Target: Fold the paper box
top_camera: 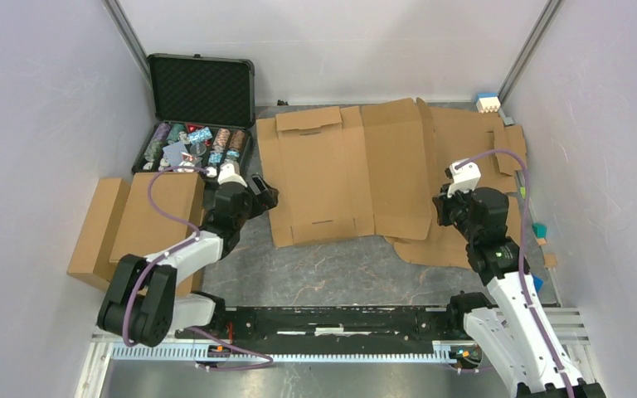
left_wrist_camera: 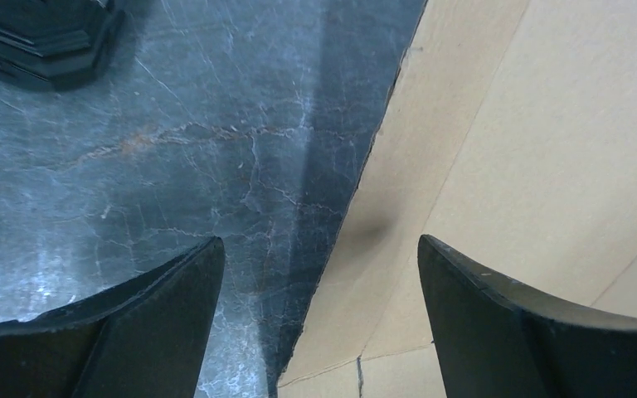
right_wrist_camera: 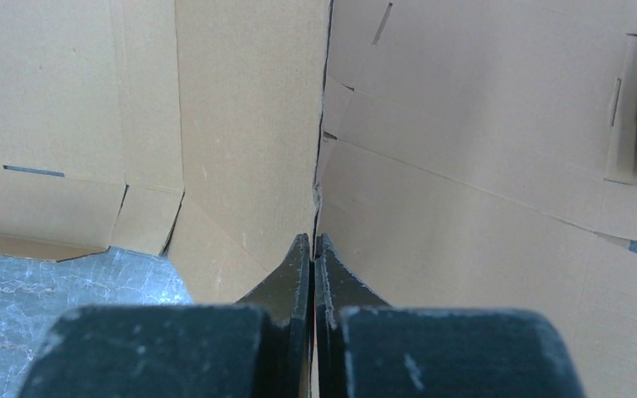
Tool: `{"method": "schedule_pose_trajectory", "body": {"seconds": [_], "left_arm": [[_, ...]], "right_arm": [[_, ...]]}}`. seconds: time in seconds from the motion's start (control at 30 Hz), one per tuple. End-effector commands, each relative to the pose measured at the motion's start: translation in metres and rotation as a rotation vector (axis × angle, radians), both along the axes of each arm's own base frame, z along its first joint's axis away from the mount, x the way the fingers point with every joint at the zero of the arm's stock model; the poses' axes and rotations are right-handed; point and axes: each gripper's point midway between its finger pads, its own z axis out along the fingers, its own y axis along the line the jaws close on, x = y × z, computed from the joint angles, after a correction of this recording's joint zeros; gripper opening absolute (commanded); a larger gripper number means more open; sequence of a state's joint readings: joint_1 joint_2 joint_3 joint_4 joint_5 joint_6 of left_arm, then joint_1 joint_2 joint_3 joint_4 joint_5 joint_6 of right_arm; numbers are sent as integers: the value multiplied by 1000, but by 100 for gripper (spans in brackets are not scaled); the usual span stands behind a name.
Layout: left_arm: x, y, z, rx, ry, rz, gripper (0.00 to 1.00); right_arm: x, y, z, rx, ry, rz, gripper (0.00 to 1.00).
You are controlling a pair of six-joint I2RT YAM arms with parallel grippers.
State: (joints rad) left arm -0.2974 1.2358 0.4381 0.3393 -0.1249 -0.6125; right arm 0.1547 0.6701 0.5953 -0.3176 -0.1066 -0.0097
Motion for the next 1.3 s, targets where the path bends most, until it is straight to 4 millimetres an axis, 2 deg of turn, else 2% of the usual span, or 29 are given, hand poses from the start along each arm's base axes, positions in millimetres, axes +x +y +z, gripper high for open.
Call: {"method": "schedule_pose_trajectory", "body": {"seconds": [0.0, 0.1, 0.13, 0.27, 0.33, 0.5, 0.57, 0.73, 0.87, 0.93, 1.03, 1.17, 1.27], "left_arm": [[19, -15, 10, -24, -43, -73, 92], [23, -33, 10, -66, -27, -159, 89], [25, -37, 10, -77, -31, -176, 85], [22, -40, 22, -95, -85, -206, 57], [17, -37, 36, -90, -144, -205, 46], [5, -27, 63, -69, -255, -170, 3], [1, -26, 71, -63, -291, -167, 2], [-7, -33, 91, -66, -406, -182, 2], [-11, -33, 97, -56, -485, -171, 2], [-13, -37, 97, -40, -507, -185, 2], [-16, -47, 98, 12, -534, -224, 2], [-23, -60, 103, 89, -576, -268, 2], [-28, -69, 106, 117, -595, -296, 2]], "right_arm": [[7, 1, 23, -11, -106, 14, 0], [7, 4, 22, 4, -113, 26, 0], [7, 5, 20, 8, -111, 29, 0], [7, 5, 10, 28, -95, 15, 0], [6, 7, 3, 62, -85, 5, 0], [7, 16, -5, 145, -134, 18, 0], [8, 17, -3, 167, -171, 20, 1], [11, 18, 0, 186, -209, 18, 13], [13, 19, -2, 190, -199, 17, 42], [14, 19, -5, 195, -200, 16, 49], [15, 19, -9, 198, -192, 15, 52], [18, 16, -14, 191, -164, -9, 49], [21, 13, -15, 184, -148, -31, 55]]}}
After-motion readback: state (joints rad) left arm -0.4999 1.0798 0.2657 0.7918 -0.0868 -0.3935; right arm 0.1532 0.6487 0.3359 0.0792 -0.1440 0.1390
